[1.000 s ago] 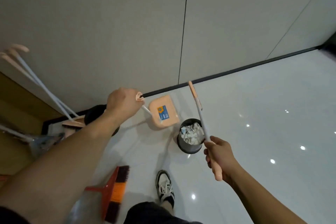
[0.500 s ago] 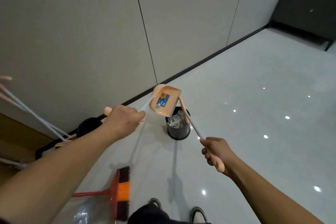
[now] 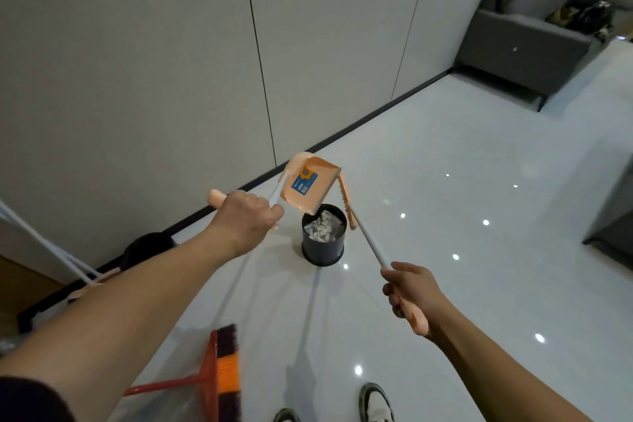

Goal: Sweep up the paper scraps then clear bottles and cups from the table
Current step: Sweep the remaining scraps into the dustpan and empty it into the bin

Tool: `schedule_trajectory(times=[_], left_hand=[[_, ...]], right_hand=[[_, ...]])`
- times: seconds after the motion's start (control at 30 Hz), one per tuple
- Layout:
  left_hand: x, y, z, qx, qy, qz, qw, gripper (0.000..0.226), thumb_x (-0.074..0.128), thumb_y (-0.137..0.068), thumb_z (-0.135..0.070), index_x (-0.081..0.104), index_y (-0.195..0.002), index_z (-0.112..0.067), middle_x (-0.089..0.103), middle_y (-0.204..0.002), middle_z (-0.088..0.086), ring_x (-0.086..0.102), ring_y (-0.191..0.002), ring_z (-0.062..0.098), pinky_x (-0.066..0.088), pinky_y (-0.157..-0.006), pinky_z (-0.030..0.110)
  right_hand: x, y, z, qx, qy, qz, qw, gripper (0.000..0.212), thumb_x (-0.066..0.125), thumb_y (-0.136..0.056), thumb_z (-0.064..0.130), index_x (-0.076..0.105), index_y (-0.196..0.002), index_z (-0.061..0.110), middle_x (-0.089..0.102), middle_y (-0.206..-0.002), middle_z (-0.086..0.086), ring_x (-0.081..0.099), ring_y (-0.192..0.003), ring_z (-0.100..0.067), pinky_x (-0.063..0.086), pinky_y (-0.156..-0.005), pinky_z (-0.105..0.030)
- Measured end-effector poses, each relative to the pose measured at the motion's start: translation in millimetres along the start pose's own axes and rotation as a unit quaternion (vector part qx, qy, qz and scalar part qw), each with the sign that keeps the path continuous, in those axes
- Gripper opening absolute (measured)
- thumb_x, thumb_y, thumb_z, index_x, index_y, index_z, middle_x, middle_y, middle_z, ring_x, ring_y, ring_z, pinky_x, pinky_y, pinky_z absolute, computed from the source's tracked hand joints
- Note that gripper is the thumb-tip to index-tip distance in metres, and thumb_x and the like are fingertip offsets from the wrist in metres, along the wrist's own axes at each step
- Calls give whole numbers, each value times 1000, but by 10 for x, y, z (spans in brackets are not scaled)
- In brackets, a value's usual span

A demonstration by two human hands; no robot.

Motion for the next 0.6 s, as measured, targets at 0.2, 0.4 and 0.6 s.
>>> schedule_trajectory(times=[0.2, 0.4, 0.6], left_hand=[[21, 202, 306, 3, 3, 11, 1000, 18, 77, -59, -3, 61, -67, -10, 49, -48, 6, 45, -39, 24, 34, -44, 27], [110, 250, 438, -29, 20, -15, 999, 25, 79, -52, 2, 61, -67, -8, 48, -45, 7, 45, -36, 25, 30, -42, 27], [180, 91, 810, -122, 78, -25, 989, 20, 80, -60, -3, 61, -65, -7, 52, -48, 10, 47, -38, 28, 35, -43, 27]], right_hand=[[346, 252, -31, -16, -9, -17, 1000, 25, 64, -92, 14, 54, -101, -7, 50, -70, -13, 41, -45, -16, 32, -44, -26], [533, 306, 111, -27, 8, -25, 999, 8, 63, -92, 12, 59, -92, 5, 50, -67, -13, 41, -45, -17, 33, -43, -25], [708, 78, 402, -41, 30, -13, 999, 10, 65, -91, 12, 57, -91, 6, 49, -68, -13, 40, -43, -17, 33, -41, -24]])
Point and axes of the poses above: each hand's wrist, its own y-axis away from the middle knuckle, its own x-axis out of the palm, z = x × y, the point moved 3 cm from there along -y, towards the middle knuckle
